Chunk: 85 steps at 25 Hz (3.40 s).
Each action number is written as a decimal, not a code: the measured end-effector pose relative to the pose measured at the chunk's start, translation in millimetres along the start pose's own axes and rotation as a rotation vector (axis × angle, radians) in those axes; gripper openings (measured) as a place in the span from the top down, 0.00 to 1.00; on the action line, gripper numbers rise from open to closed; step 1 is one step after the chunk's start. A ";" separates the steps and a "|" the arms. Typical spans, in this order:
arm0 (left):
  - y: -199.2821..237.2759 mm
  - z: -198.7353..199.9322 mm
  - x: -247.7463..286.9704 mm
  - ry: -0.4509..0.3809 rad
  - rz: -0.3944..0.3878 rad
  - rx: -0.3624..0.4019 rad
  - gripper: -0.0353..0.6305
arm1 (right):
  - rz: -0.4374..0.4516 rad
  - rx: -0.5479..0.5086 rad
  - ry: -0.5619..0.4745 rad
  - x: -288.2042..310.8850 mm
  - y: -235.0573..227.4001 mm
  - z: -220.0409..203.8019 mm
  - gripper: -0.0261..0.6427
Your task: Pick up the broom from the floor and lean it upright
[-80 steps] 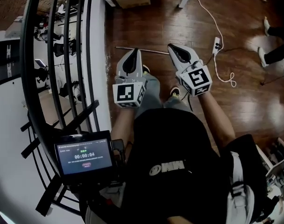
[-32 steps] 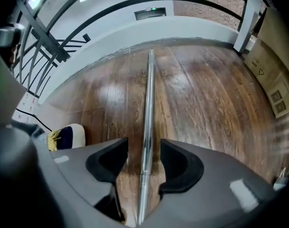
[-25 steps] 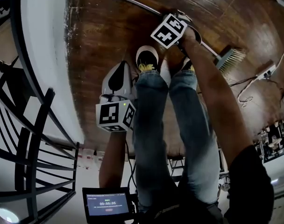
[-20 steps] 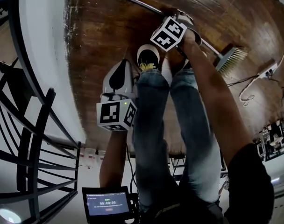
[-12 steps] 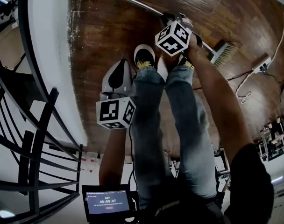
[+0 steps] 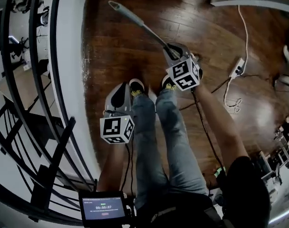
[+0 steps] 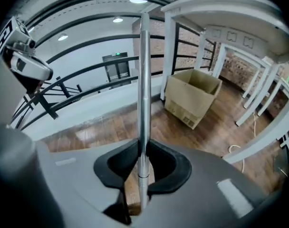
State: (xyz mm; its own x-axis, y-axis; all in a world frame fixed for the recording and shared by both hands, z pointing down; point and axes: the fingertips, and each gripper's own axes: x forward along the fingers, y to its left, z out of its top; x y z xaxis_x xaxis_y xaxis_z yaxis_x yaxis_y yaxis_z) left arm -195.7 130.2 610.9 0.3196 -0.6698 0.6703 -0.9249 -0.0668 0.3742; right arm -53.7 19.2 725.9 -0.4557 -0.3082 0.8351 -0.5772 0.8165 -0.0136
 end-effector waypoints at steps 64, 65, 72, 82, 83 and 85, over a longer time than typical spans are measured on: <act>-350.6 336.1 200.2 -0.202 -0.469 0.583 0.81 | -0.221 0.500 -0.297 -171.0 -260.2 104.2 0.84; -345.7 335.0 205.2 -0.192 -0.466 0.573 0.81 | -0.217 0.501 -0.285 -165.1 -260.5 103.0 0.84; -329.6 323.4 228.7 -0.153 -0.483 0.621 0.80 | -0.212 0.548 -0.236 -133.6 -263.1 98.0 0.84; -313.8 304.4 253.4 -0.077 -0.484 0.634 0.80 | -0.187 0.557 -0.137 -102.4 -263.8 83.5 0.84; -311.1 305.2 257.5 -0.073 -0.479 0.619 0.80 | -0.188 0.555 -0.132 -99.8 -265.7 82.7 0.84; -307.1 308.2 264.2 -0.074 -0.474 0.593 0.80 | -0.192 0.546 -0.129 -96.0 -270.3 82.3 0.84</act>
State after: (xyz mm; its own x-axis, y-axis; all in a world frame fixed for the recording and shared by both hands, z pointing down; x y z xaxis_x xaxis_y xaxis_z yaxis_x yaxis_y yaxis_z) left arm 109.3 -254.1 475.6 0.7148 -0.5169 0.4709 -0.6544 -0.7319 0.1899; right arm 90.3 -212.1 604.2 -0.3676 -0.5105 0.7773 -0.9070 0.3816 -0.1782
